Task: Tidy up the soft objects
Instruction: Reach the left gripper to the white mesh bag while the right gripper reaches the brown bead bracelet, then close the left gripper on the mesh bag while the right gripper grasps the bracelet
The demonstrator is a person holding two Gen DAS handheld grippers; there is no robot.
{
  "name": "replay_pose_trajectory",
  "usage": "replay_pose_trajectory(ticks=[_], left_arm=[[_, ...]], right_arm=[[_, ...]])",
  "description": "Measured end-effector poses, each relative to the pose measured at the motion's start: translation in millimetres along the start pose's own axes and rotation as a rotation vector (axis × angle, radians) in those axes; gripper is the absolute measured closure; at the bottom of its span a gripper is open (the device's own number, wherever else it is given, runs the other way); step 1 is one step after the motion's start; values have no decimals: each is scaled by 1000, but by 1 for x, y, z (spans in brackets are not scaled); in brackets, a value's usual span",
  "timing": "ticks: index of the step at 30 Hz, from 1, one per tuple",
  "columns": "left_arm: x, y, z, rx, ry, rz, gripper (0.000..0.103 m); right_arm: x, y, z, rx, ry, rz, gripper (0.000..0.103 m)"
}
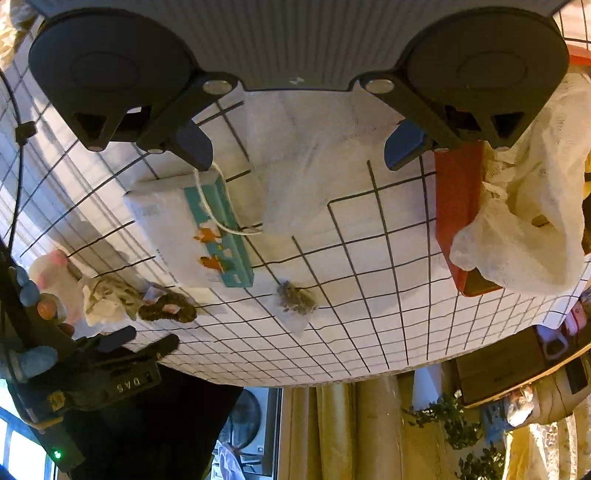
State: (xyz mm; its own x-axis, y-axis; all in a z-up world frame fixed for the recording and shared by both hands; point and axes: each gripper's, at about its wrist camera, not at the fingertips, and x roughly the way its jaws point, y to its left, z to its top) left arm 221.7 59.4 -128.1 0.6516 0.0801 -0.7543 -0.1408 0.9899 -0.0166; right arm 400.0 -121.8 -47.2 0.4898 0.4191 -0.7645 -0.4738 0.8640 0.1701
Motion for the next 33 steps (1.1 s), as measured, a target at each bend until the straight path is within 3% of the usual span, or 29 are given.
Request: replay_pose_trajectory(ticks=[5,7,14,17,19,27,33], left_arm=[[4,-4,-1,34,-16,26,3],[5,-8,-2,57,-19,28,4],[9,-14,-8,72,1,11,6],[11,-11,-7,51,16,7,18],[11,-8,-7,38,24,4,31],[8,-1,-4,3,36,17,67],[4,8,1,-50,38,25,84]], right_arm=[[11,-8,-6,31,28,-33,37],[15,-10,-9,28,36,-35,52],[20,-2,-15,-1,43,-78,77],[18,-2,-14,-11,32,-91,88],[15,-2,-15,-13,23,-94,96],[0,2,-16,-13,-19,-65,100],[-26,4,-13,24,-84,-21,101]])
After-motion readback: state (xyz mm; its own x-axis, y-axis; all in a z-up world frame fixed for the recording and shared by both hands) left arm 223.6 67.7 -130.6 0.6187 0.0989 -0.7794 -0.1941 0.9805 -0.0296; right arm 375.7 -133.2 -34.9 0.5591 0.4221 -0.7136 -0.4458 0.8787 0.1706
